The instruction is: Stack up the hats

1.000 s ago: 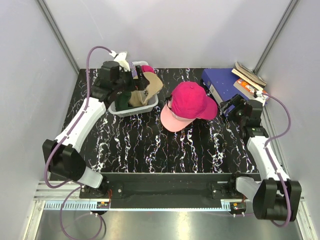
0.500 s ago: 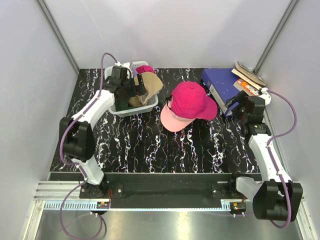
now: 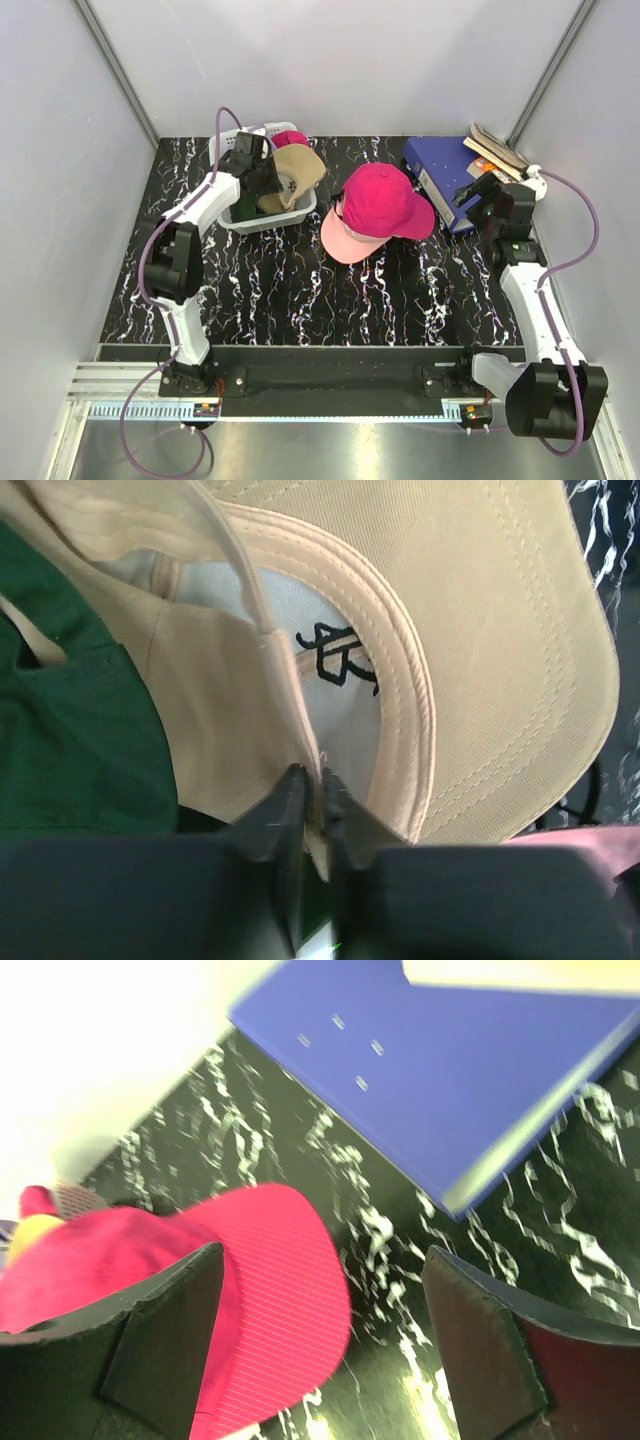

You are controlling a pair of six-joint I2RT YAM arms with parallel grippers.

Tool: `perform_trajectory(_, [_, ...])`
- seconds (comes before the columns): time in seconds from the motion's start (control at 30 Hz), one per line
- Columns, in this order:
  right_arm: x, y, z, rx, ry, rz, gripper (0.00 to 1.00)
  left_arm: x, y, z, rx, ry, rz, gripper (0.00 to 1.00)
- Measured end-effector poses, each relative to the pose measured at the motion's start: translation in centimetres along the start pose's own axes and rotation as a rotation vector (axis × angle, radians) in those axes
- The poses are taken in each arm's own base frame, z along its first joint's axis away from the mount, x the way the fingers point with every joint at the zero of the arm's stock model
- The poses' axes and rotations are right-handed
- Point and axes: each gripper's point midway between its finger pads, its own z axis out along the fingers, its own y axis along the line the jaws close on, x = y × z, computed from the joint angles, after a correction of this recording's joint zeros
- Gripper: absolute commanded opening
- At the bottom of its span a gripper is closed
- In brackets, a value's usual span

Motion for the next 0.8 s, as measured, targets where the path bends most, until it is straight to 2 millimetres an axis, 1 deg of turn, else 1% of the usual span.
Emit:
perform_trajectory(0.07, [-1.5, 1.3, -0.3, -0.034, -0.027, -0.015, 0.84, -0.3, 0.0, -0.3, -0.005, -0.012, 0.007, 0.0])
perform_trajectory(0.17, [-3.4, 3.8, -0.7, -0.113, -0.052, -0.028, 0.82, -1.3, -0.3, -1.8, -0.005, -0.045, 0.023, 0.0])
perform_trajectory(0.2, [-4.2, 4.9, -0.8, -0.149, -0.061, -0.03, 0.82, -2.0, -0.6, -2.7, 0.004, -0.067, 0.031, 0.0])
perform_trajectory(0.27, [-5.3, 7.1, -0.9, -0.224, -0.068, -0.034, 0.82, -3.5, -1.6, -5.0, 0.028, -0.124, 0.049, 0.0])
perform_trajectory(0.33, [-5.9, 9.4, -0.8, -0.305, -0.066, -0.046, 0.82, -5.2, -2.7, -8.0, 0.062, -0.191, 0.064, 0.0])
perform_trajectory(0.37, [-5.9, 10.7, -0.8, -0.35, -0.055, -0.058, 0.82, -6.0, -3.3, -9.6, 0.081, -0.227, 0.069, 0.0])
perform_trajectory(0.43, [-5.2, 13.8, -1.1, -0.449, -0.018, -0.099, 0.84, -7.5, -4.5, -12.9, 0.117, -0.297, 0.078, 0.0])
perform_trajectory(0.5, [-3.6, 17.2, -1.9, -0.566, 0.033, -0.158, 0.86, -8.9, -5.6, -15.9, 0.155, -0.362, 0.086, 0.0])
perform_trajectory(0.53, [-2.8, 18.9, -2.5, -0.633, 0.056, -0.191, 0.87, -9.4, -6.1, -17.1, 0.17, -0.387, 0.089, 0.0])
perform_trajectory(0.6, [-1.1, 21.7, -3.9, -0.758, 0.096, -0.247, 0.87, -10.7, -7.3, -19.7, 0.211, -0.44, 0.096, 0.0])
perform_trajectory(0.63, [-0.3, 22.8, -4.7, -0.819, 0.114, -0.275, 0.88, -11.4, -8.0, -21.0, 0.235, -0.461, 0.102, 0.0])
perform_trajectory(0.7, [0.8, 24.4, -5.9, -0.91, 0.135, -0.322, 0.88, -12.4, -9.1, -22.8, 0.274, -0.488, 0.112, 0.0])
perform_trajectory(0.8, [2.4, 26.0, -7.6, -1.029, 0.142, -0.414, 0.86, -13.4, -10.7, -25.6, 0.33, -0.504, 0.118, 0.0])
